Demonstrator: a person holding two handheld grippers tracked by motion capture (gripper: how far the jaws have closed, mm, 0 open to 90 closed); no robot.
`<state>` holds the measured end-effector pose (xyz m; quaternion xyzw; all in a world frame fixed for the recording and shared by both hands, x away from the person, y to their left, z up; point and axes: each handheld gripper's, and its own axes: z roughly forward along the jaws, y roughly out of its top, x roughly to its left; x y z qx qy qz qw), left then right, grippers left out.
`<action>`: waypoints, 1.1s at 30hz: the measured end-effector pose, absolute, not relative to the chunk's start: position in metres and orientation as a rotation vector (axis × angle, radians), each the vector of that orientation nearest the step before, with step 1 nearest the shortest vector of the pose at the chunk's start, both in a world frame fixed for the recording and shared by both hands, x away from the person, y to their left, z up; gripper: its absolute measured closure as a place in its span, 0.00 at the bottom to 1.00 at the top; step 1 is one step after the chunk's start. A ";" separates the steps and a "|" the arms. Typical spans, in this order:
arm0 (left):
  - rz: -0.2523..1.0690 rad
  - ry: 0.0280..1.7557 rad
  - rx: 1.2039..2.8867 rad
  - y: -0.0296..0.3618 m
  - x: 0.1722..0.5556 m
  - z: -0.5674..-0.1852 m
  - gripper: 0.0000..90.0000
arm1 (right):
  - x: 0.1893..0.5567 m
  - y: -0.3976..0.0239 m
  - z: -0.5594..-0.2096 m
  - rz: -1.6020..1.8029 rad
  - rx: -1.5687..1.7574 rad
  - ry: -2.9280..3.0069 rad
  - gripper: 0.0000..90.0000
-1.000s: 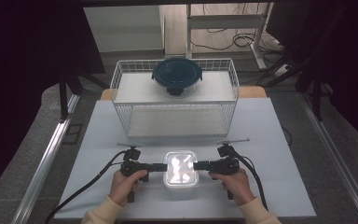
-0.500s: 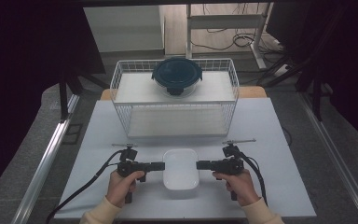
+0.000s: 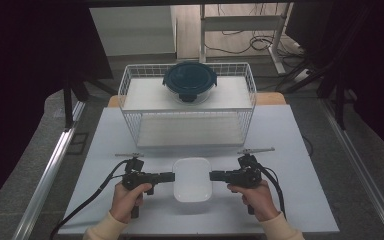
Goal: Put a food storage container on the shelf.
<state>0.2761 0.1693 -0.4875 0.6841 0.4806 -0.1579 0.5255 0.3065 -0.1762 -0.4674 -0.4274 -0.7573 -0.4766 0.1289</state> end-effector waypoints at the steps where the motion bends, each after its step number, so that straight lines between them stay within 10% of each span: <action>1: -0.375 1.144 1.639 0.170 0.276 -0.486 0.89 | 0.306 -0.176 -0.466 -1.388 -1.242 -2.202 0.89; 33: -0.139 1.015 1.672 0.185 0.282 -0.407 0.89 | 0.314 -0.157 -0.396 -1.561 -1.099 -2.355 0.89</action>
